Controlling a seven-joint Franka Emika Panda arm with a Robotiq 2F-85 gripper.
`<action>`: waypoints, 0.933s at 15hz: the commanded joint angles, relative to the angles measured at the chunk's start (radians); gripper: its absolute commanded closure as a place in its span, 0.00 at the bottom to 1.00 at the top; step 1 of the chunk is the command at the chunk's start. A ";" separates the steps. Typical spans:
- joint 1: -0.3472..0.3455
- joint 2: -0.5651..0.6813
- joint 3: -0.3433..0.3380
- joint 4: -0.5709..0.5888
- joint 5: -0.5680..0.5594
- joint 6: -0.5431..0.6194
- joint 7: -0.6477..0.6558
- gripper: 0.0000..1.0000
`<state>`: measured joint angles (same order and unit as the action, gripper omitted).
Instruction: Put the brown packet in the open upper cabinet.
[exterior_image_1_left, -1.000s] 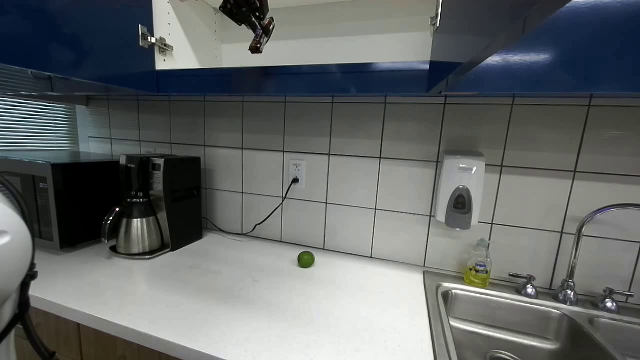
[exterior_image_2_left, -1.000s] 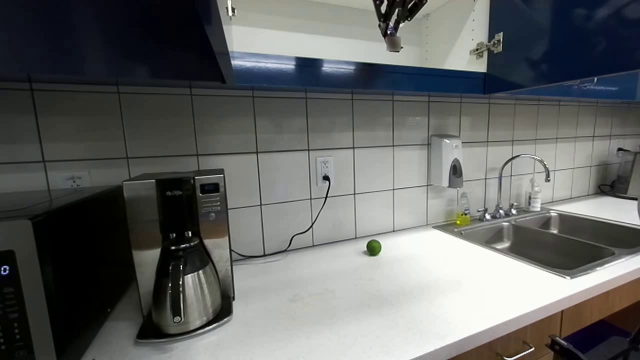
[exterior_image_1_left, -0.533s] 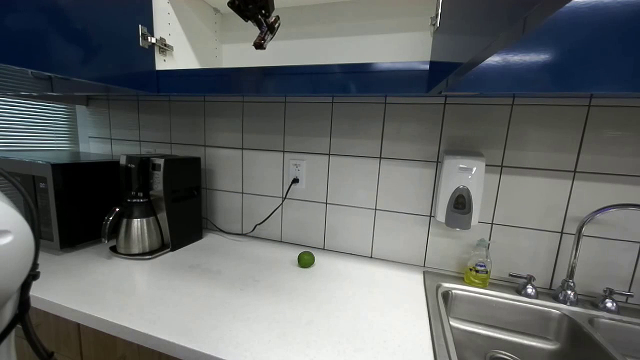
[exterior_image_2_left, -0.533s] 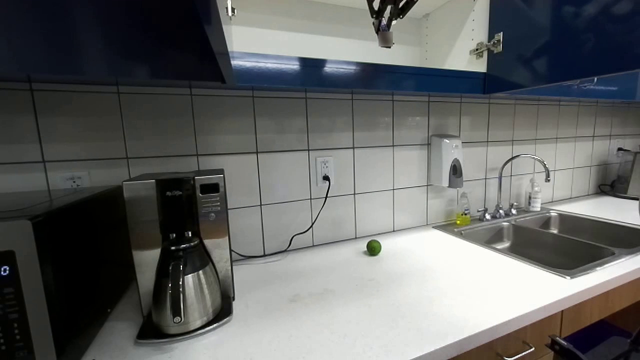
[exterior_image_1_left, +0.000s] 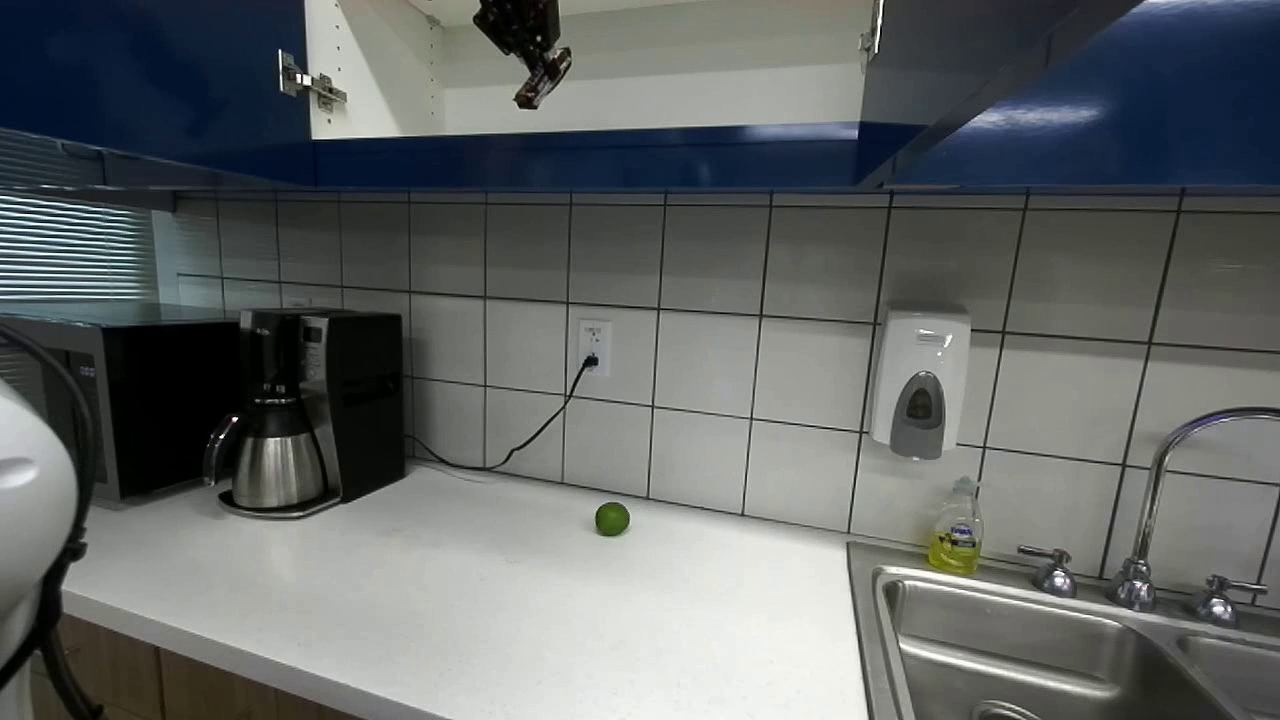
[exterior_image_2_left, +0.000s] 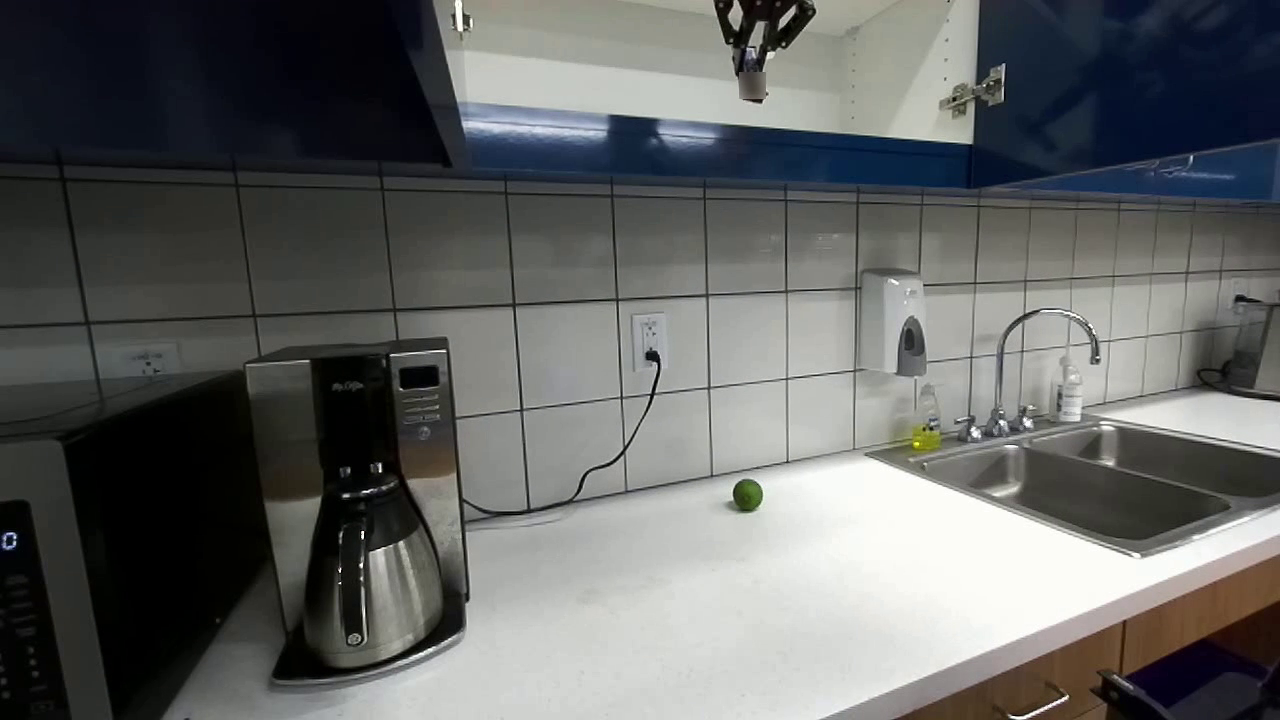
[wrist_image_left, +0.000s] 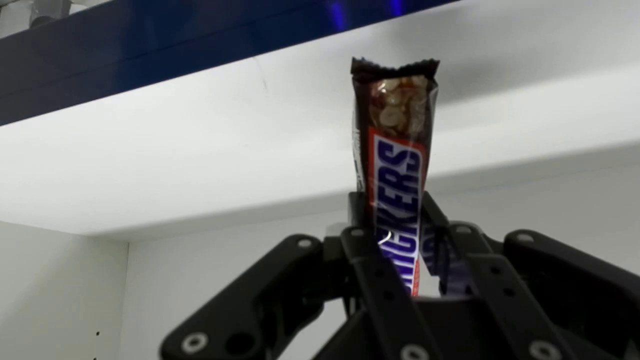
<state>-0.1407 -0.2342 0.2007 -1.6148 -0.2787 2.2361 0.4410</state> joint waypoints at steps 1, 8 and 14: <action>0.032 0.101 -0.009 0.121 -0.043 -0.061 0.059 0.93; 0.095 0.224 -0.049 0.245 -0.071 -0.115 0.109 0.93; 0.114 0.302 -0.067 0.331 -0.081 -0.192 0.145 0.27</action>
<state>-0.0297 0.0208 0.1310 -1.3588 -0.3376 2.1025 0.5499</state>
